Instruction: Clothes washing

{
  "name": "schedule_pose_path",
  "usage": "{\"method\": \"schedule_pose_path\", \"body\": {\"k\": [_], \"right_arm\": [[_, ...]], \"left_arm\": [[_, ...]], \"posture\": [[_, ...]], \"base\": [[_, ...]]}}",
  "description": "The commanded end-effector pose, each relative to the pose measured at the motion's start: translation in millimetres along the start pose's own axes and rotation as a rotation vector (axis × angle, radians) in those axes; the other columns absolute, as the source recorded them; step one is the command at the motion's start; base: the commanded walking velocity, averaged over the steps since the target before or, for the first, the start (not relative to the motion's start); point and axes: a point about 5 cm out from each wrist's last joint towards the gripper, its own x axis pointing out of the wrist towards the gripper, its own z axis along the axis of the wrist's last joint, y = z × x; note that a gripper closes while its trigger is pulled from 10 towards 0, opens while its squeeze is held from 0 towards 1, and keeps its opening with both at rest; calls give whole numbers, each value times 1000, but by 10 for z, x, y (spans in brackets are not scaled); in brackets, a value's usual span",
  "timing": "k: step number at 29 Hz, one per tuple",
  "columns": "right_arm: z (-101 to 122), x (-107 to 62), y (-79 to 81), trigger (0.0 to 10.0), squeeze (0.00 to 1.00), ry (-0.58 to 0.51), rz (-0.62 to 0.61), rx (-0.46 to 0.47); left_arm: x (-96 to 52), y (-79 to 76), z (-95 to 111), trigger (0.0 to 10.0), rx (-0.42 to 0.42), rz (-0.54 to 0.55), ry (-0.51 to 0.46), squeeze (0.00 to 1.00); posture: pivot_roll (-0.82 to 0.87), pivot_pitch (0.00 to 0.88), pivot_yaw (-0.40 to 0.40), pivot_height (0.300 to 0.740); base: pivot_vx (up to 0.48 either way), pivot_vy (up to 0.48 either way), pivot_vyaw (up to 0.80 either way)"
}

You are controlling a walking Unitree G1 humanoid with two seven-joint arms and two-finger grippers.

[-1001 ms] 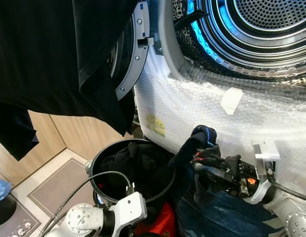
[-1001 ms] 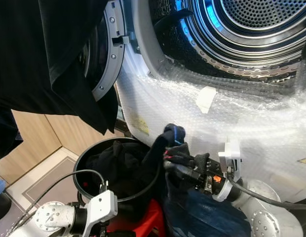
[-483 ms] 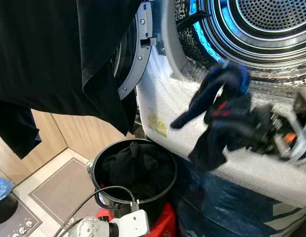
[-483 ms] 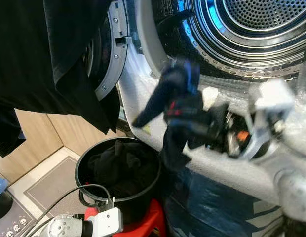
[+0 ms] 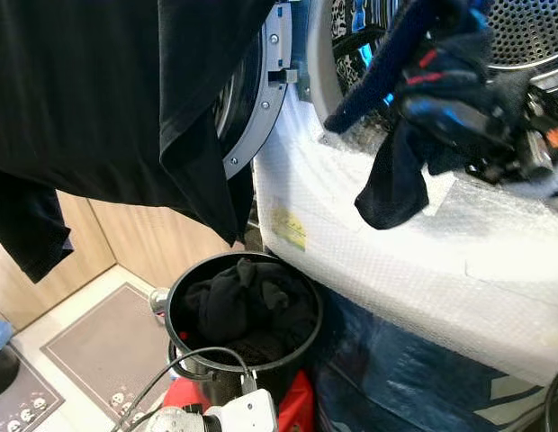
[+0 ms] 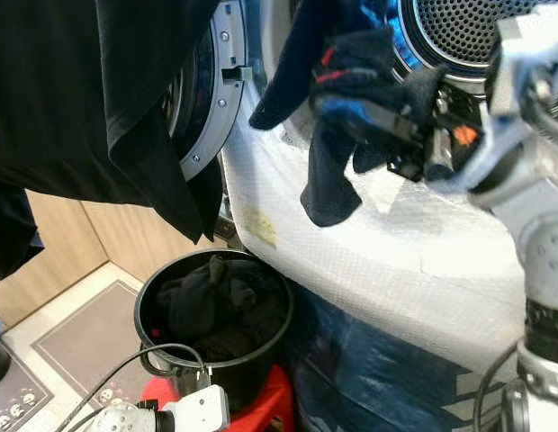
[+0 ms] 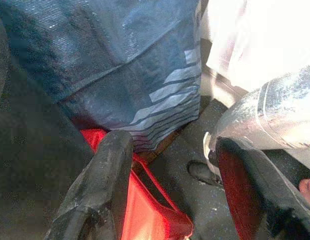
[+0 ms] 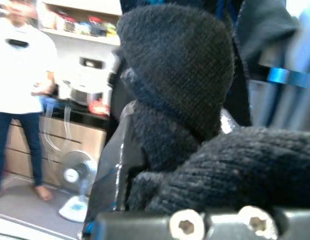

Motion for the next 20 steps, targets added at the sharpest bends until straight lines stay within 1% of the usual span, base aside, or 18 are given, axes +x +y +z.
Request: {"method": "schedule_pose_path", "body": {"k": [1, 2, 3, 5, 6, 7, 9, 10, 11, 12, 13, 14, 15, 16, 18, 19, 20], "right_arm": [[33, 19, -120, 10000, 0, 51, -87, -23], [34, 23, -174, 10000, 0, 72, -130, -32], [22, 42, -314, 10000, 0, 118, -246, -48], [6, 55, -417, 10000, 0, 155, -329, -48], [3, 62, -518, 10000, 0, 175, -407, -50], [3, 62, -518, 10000, 0, 175, -407, -50], [18, 62, -703, 10000, 0, 220, -554, -64], [18, 62, -703, 10000, 0, 220, -554, -64], [26, 55, -794, 10000, 0, 242, -642, -57], [26, 55, -794, 10000, 0, 242, -642, -57], [31, 52, -833, 10000, 0, 253, -681, -55], [36, 31, -901, 10000, 0, 266, -757, -51], [37, -17, -979, 10000, 0, 275, -860, -34], [34, -50, -1024, 10000, 0, 281, -925, -21], [28, -155, -1114, 10000, 0, 319, -1098, -53], [28, -155, -1114, 10000, 0, 319, -1098, -53], [68, -218, -1164, 10000, 0, 332, -1218, -131]], "left_arm": [[-15, -1, 2, 10000, -2, 13, 5, 0], [-12, -8, 3, 10000, -3, 14, 5, 0], [-7, -21, 4, 10000, -6, 19, 4, 0], [-3, -28, 6, 10000, -10, 23, 3, 0], [0, -34, 9, 10000, -13, 25, 2, 0], [0, -34, 9, 10000, -13, 25, 2, 0], [6, -56, 16, 10000, -17, 27, 0, 0], [6, -56, 16, 10000, -17, 27, 0, 0], [8, -65, 17, 10000, -20, 27, -1, 0], [8, -65, 17, 10000, -20, 27, -1, 0], [9, -69, 17, 10000, -22, 27, -1, 0], [11, -76, 18, 10000, -25, 28, -2, 0], [14, -88, 19, 10000, -28, 28, -2, 0], [17, -96, 20, 10000, -30, 27, -3, 0], [24, -116, 23, 10000, -33, 25, -4, 0], [24, -116, 23, 10000, -33, 25, -4, 0], [28, -128, 30, 10000, -35, 24, -5, 0]], "posture": [[-10, 10, -54, 740], [-8, 15, -59, 740], [-7, 18, -63, 740], [-7, 23, -65, 740], [-7, 25, -67, 740], [-7, 25, -67, 740], [-10, 33, -71, 740], [-10, 33, -71, 740], [-11, 36, -72, 740], [-11, 36, -72, 740], [-11, 36, -72, 740], [-12, 39, -73, 740], [-15, 44, -74, 740], [-15, 44, -74, 740], [-18, 51, -75, 740], [-18, 51, -75, 740], [-19, 57, -76, 740]], "base": [[0, 0, 0], [0, 0, 0], [0, 0, 0], [0, 0, 0], [0, 0, 0], [0, 0, 0], [0, 0, 0], [0, 0, 0], [0, 0, 0], [0, 0, 0], [0, 0, 0], [0, 0, 0], [0, 0, 0], [0, 0, 0], [0, 0, 0], [0, 0, 0], [0, 0, 0]]}}
